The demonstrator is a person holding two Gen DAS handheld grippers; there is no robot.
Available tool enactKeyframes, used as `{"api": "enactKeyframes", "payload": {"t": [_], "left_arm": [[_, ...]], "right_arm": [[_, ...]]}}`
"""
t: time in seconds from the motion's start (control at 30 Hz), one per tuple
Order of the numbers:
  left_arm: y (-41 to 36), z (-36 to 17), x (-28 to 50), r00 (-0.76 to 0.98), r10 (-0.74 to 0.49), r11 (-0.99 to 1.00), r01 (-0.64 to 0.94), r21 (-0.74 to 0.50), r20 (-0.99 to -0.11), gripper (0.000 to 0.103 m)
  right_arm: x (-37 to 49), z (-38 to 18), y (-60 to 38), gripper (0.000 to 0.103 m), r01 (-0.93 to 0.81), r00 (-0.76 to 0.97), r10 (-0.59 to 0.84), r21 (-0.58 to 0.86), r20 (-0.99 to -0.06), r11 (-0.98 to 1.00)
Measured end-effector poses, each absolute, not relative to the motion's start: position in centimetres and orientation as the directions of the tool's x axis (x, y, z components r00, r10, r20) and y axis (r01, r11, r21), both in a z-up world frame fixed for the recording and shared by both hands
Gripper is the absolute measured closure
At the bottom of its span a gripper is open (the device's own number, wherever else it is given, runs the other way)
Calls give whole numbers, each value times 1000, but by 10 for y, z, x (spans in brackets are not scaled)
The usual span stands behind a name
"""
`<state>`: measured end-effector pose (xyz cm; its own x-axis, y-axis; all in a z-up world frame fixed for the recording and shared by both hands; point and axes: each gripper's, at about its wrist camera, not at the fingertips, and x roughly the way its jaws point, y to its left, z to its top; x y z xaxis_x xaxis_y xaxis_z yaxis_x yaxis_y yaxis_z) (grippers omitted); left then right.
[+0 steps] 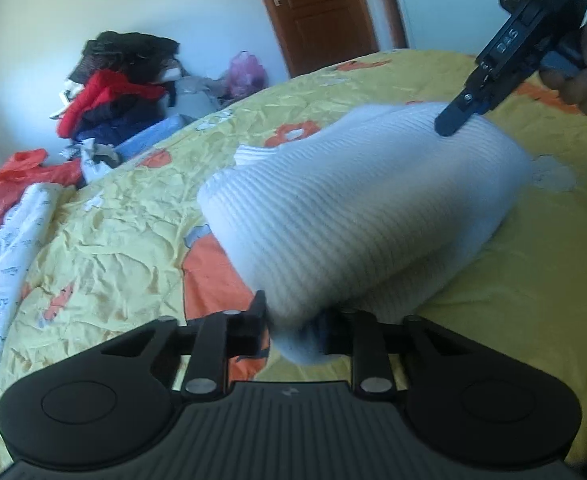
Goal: Fold small clothes
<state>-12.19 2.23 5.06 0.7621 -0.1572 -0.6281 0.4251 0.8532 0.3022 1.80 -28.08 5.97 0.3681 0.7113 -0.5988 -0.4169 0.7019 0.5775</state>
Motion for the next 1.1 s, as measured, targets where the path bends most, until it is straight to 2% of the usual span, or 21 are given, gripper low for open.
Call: {"api": "enactKeyframes", "payload": {"t": [0.07, 0.13, 0.27, 0.3, 0.33, 0.37, 0.4, 0.47, 0.53, 0.57, 0.6, 0.67, 0.73, 0.83, 0.87, 0.9, 0.97, 1.1], "left_arm": [[21, 44, -116, 745, -154, 864, 420, 277, -649, 83], [18, 30, -108, 737, -116, 882, 385, 273, -666, 84], [29, 36, -108, 697, -150, 919, 360, 162, -701, 82], [33, 43, -111, 670, -169, 918, 374, 132, -722, 80], [36, 49, -116, 645, -179, 917, 384, 113, -743, 78], [40, 57, -121, 620, -187, 913, 395, 97, -762, 77], [43, 66, -127, 602, -204, 908, 411, 80, -772, 71], [53, 90, -140, 619, -268, 897, 441, 44, -739, 54], [57, 112, -144, 694, -321, 904, 427, 10, -644, 12], [57, 119, -140, 741, -324, 917, 398, -4, -589, 6], [54, 123, -133, 786, -306, 934, 356, -10, -537, 4], [39, 118, -105, 827, -217, 967, 255, 2, -519, 4], [19, 101, -70, 817, -135, 985, 172, 14, -561, 5], [-12, 71, -40, 770, -174, 970, 243, 30, -614, 5], [-20, 59, -34, 753, -157, 966, 252, 59, -639, 5], [-24, 49, -32, 755, -133, 967, 240, 81, -643, 4], [-20, 43, -30, 755, -143, 978, 208, 27, -640, 4], [-11, 42, -25, 729, -162, 979, 201, -19, -664, 1]], "right_arm": [[25, 38, -284, 87, -393, 350, 688, 567, -636, 724], [29, 22, -291, 84, -340, 347, 739, 657, -577, 673], [22, 34, -290, 64, -363, 370, 733, 637, -571, 680], [21, 43, -292, 61, -363, 396, 714, 616, -577, 699], [21, 53, -294, 53, -358, 439, 693, 597, -571, 718], [20, 63, -297, 51, -352, 483, 676, 584, -556, 732], [20, 75, -301, 49, -352, 524, 668, 579, -529, 735], [23, 91, -299, 45, -362, 569, 668, 583, -481, 728], [29, 100, -288, 44, -385, 583, 675, 578, -452, 719], [33, 101, -279, 41, -396, 582, 676, 569, -452, 721], [39, 101, -268, 40, -405, 580, 671, 551, -462, 729], [54, 96, -243, 40, -417, 589, 638, 489, -497, 766], [73, 86, -221, 39, -412, 592, 600, 438, -538, 799], [100, 63, -203, 42, -369, 576, 523, 370, -628, 852], [107, 49, -201, 50, -350, 561, 484, 337, -672, 874], [107, 38, -202, 51, -370, 572, 483, 316, -663, 874], [107, 28, -209, 51, -395, 587, 507, 323, -632, 860], [108, 32, -197, 50, -410, 595, 469, 255, -653, 876]]}}
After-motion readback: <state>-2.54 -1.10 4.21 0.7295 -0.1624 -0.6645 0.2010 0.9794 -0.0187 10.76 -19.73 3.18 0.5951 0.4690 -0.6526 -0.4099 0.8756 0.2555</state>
